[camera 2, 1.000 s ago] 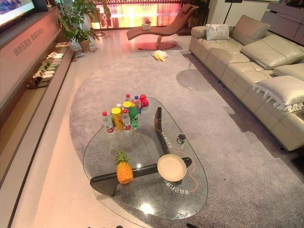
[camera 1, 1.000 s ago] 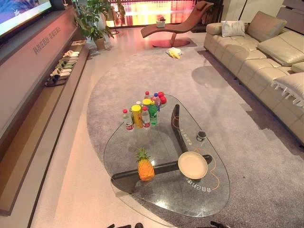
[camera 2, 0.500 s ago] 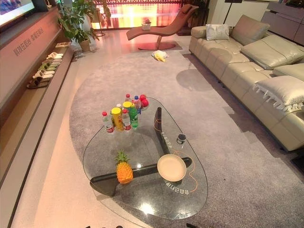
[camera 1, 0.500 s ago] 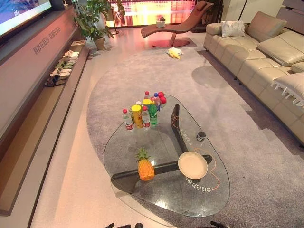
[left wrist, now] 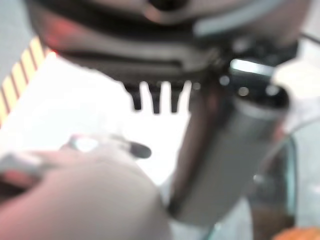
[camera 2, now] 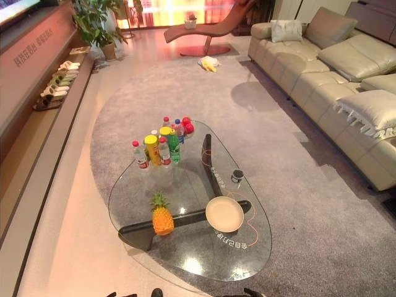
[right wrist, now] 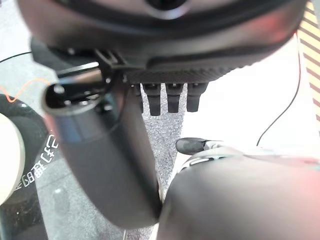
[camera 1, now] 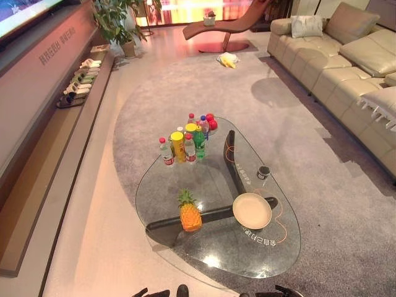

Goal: Pick up the fruit to the plate

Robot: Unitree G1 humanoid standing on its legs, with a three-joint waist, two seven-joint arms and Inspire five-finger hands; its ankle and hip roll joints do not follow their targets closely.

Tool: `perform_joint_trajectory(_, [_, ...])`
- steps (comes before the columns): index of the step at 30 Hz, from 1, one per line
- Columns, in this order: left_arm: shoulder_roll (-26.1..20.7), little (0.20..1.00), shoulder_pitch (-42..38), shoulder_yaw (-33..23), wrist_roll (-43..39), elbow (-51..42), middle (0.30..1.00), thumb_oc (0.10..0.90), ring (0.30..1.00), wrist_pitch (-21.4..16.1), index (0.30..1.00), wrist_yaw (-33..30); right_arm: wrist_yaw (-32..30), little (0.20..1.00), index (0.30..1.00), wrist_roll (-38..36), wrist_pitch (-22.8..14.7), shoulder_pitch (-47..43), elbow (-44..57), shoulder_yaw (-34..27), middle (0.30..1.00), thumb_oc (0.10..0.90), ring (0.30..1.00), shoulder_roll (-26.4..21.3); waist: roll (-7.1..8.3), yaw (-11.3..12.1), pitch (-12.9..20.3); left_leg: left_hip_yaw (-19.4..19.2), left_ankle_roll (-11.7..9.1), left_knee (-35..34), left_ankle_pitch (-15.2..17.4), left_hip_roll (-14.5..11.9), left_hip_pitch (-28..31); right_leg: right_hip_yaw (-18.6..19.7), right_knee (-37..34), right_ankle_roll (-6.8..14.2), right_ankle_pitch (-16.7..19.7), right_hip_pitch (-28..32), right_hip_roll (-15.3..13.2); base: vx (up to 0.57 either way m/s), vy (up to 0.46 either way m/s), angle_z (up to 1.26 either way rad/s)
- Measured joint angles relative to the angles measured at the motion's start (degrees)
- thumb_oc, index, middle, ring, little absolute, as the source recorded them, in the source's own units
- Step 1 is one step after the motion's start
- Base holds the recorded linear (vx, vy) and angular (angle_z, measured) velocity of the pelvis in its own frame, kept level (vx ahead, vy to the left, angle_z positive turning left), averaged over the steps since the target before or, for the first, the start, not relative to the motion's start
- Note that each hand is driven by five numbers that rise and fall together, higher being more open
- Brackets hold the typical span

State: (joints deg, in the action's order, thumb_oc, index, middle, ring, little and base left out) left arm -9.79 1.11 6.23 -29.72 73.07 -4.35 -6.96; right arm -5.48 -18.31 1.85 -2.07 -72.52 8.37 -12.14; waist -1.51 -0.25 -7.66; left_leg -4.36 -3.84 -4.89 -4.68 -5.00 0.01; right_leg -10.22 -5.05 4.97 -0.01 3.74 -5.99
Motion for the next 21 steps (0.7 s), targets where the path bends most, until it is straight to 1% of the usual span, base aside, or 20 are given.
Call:
perform_joint_trajectory(1, [0.02,0.900,-0.45,0.00,-0.01,0.01,0.900,0.800,0.900,-0.56,0.900,-0.72,-0.25,0.900,0.900,-0.46,0.00,-0.42,0.01,-0.04,0.900,0.800,0.900,-0.04,-0.13,0.00,-0.35,0.02,0.16,0.01,-0.16,0.00,-1.12,0.02,0.02,0.02,0.24,-1.10,0.01,-0.10,0.007,-0.04])
perform_joint_trajectory(3, [-0.02,0.900,-1.19,-0.10,-0.08,0.00,0.900,0.800,0.900,-1.64,0.900,-1.95,-0.69,0.900,0.900,-1.44,-0.01,-1.34,0.27,-0.02,0.900,0.800,0.900,-0.14,-0.19,-0.03,-2.28,0.02,0.01,0.02,-0.68,0.11,-1.46,0.40,0.16,0.05,0.56,-1.48,-0.03,-0.12,0.018,-0.07])
perform_joint_trajectory(4, [-0.01,0.900,-1.46,-0.05,-0.47,-0.12,0.900,0.800,0.900,-2.88,0.900,-2.94,-0.98,0.900,0.900,-1.98,0.00,-1.92,0.54,0.38,0.900,0.800,0.900,-0.21,-0.18,-0.03,-3.37,-0.02,0.02,0.02,-0.68,0.17,-1.61,0.86,0.15,0.07,0.66,-1.92,-0.05,-0.09,0.021,-0.07])
perform_joint_trajectory(6, [-0.05,0.900,-1.95,-0.06,-1.13,-0.61,0.900,0.800,0.900,-4.61,0.900,-3.93,-1.15,0.900,0.900,-2.12,-0.01,-2.23,1.29,0.70,0.900,0.800,0.900,-0.44,-0.33,-0.02,-4.40,0.00,0.10,0.03,-0.82,0.25,-2.31,0.95,0.16,0.10,0.93,-2.25,-0.05,-0.05,0.020,-0.02])
perform_joint_trajectory(8, [-0.07,0.900,-2.09,-0.04,-1.15,-2.61,0.900,0.800,0.900,-7.05,0.900,-5.20,-1.39,0.900,0.900,-2.16,-0.01,-2.64,1.77,0.79,0.900,0.800,0.900,-0.63,-0.43,-0.01,-5.83,-0.01,0.18,0.03,-0.89,0.41,-2.44,0.96,0.17,0.16,0.98,-2.39,-0.05,-0.07,0.029,0.01])
perform_joint_trajectory(11, [-0.17,0.900,-2.12,-0.04,-1.11,-9.59,0.900,0.800,0.900,-12.80,0.900,-9.09,-2.03,0.900,0.900,-2.44,-0.02,-3.22,3.16,0.79,0.900,0.800,0.900,-1.03,-0.66,0.04,-8.28,0.06,0.37,0.03,-1.16,0.73,-3.35,0.94,0.17,0.32,1.27,-3.22,-0.14,-0.04,0.021,0.02])
perform_joint_trajectory(14, [-0.44,0.900,-3.02,-0.04,-0.98,-12.64,0.900,0.800,0.900,-15.25,0.900,-10.79,-2.16,0.900,0.900,-3.21,0.00,-3.23,3.89,0.80,0.900,0.800,0.900,-1.21,-0.79,0.00,-9.26,0.05,0.40,0.03,-1.17,0.88,-3.33,0.89,0.16,0.35,1.29,-3.22,-0.25,-0.04,0.018,0.00])
perform_joint_trajectory(17, [-0.73,0.900,-3.77,-0.02,-1.13,-18.30,0.900,0.800,0.900,-17.74,0.900,-11.52,-2.30,0.900,0.900,-3.78,0.00,-3.37,5.25,0.77,0.900,0.800,0.900,-1.90,-1.42,-0.01,-10.74,0.03,0.46,0.03,-1.34,1.00,-4.19,0.88,0.16,0.50,1.41,-4.10,-0.31,-0.02,0.025,-0.01])
perform_joint_trajectory(18, [-0.73,0.900,-3.77,-0.02,-1.13,-18.30,0.900,0.800,0.900,-17.74,0.900,-11.52,-2.30,0.900,0.900,-3.78,0.00,-3.37,5.25,0.77,0.900,0.800,0.900,-1.90,-1.42,-0.01,-10.74,0.03,0.46,0.03,-1.34,1.00,-4.19,0.88,0.16,0.50,1.41,-4.10,-0.31,-0.02,0.042,-0.01])
perform_joint_trajectory(19, [-0.90,0.900,-4.31,-0.03,-1.17,-20.63,0.900,0.800,0.900,-18.44,0.900,-11.62,-2.46,0.900,0.900,-4.34,0.04,-3.56,6.03,0.75,0.900,0.800,0.900,-2.42,-1.97,-0.06,-11.84,0.02,0.50,0.04,-1.40,1.15,-4.17,0.89,0.16,0.53,1.55,-4.12,-0.39,-0.01,0.036,-0.01])
perform_joint_trajectory(21, [-0.96,0.900,-4.22,0.10,-1.50,-24.34,0.900,0.800,0.900,-18.94,0.900,-12.40,-2.52,0.900,0.900,-4.31,0.13,-3.58,6.98,0.79,0.900,0.800,0.900,-3.04,-2.29,-0.07,-12.77,0.02,0.56,0.04,-1.45,1.20,-4.27,0.89,0.17,0.60,1.60,-4.21,-0.44,0.00,0.020,0.00])
